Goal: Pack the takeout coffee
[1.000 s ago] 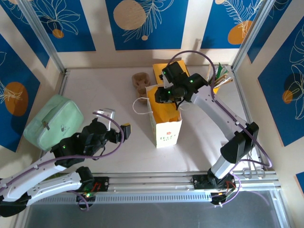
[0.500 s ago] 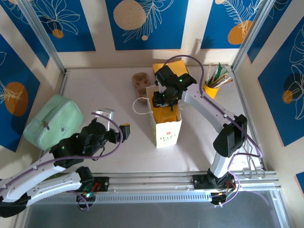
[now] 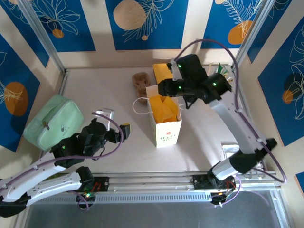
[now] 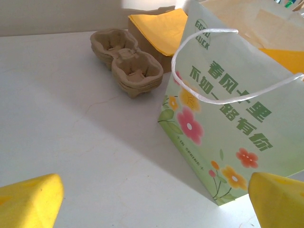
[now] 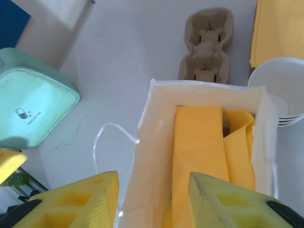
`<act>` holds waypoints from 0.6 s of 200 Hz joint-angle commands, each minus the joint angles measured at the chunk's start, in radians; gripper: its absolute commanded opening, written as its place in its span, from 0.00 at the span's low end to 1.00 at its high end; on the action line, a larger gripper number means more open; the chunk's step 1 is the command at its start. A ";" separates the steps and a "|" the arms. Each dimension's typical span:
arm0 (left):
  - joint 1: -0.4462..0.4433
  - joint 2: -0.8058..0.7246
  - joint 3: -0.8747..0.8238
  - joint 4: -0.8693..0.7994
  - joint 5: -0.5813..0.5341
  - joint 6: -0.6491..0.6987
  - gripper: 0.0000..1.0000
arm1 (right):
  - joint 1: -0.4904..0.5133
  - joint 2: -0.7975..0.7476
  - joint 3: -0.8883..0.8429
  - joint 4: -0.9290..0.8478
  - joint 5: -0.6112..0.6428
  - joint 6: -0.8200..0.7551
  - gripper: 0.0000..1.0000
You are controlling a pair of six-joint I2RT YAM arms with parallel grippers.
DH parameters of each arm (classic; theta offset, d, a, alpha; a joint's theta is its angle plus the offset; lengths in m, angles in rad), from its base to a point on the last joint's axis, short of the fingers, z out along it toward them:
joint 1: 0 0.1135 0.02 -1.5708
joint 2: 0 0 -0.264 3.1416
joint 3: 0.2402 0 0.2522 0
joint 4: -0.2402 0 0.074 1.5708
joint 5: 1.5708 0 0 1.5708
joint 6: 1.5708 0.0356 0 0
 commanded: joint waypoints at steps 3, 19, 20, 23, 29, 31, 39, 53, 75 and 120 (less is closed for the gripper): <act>0.018 0.019 0.025 -0.002 -0.051 0.031 0.99 | -0.012 -0.135 -0.133 0.095 0.012 -0.015 0.49; 0.036 0.039 0.040 -0.007 -0.050 0.056 0.99 | -0.031 -0.233 -0.258 0.171 0.037 -0.022 0.55; 0.038 0.040 0.041 -0.007 -0.050 0.058 0.99 | -0.034 -0.240 -0.266 0.175 0.039 -0.023 0.55; 0.042 0.044 0.043 -0.006 -0.050 0.066 0.99 | -0.040 -0.256 -0.281 0.186 0.042 -0.024 0.56; 0.050 0.048 0.043 -0.001 -0.052 0.084 0.99 | -0.056 -0.288 -0.321 0.202 0.047 -0.026 0.56; 0.053 0.048 0.042 0.003 -0.055 0.094 0.99 | -0.062 -0.299 -0.336 0.205 0.047 -0.025 0.56; 0.068 0.051 0.035 0.015 -0.072 0.124 0.99 | -0.090 -0.339 -0.388 0.225 0.046 -0.030 0.57; 0.112 0.048 0.014 0.044 -0.087 0.173 0.99 | -0.145 -0.409 -0.497 0.272 0.059 -0.039 0.61; 0.212 0.034 -0.033 0.106 -0.073 0.243 0.99 | -0.253 -0.496 -0.651 0.337 0.068 -0.046 0.70; 0.403 0.034 -0.180 0.313 -0.093 0.365 0.99 | -0.462 -0.586 -0.851 0.401 0.123 -0.051 0.91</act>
